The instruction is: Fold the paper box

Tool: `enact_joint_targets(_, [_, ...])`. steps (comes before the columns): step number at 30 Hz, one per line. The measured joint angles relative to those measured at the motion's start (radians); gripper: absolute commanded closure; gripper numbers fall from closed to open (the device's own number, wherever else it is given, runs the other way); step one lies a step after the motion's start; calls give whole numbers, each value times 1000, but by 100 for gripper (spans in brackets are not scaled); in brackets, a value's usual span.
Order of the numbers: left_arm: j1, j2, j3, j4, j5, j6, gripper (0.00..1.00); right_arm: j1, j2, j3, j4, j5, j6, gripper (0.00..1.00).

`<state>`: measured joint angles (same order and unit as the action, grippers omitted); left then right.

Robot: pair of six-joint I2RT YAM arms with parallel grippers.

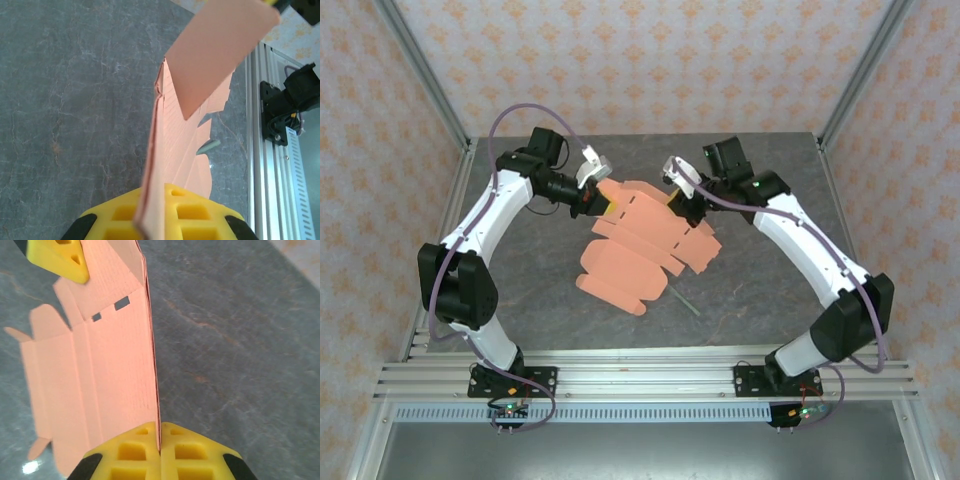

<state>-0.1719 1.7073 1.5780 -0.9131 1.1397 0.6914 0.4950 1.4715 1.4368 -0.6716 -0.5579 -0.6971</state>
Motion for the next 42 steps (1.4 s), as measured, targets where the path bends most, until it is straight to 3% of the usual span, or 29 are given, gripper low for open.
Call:
enact_joint_targets(11, [21, 78, 79, -46, 1, -86, 100, 174, -60, -192, 314, 456, -65, 100])
enact_joint_targets(17, [31, 106, 101, -65, 2, -101, 100, 233, -60, -269, 451, 608, -102, 100])
enact_joint_targets(28, [37, 122, 124, -68, 3, -119, 100, 290, -60, -349, 612, 772, -167, 100])
enact_joint_targets(42, [37, 130, 127, -68, 16, -127, 100, 322, -53, -398, 717, 869, -215, 100])
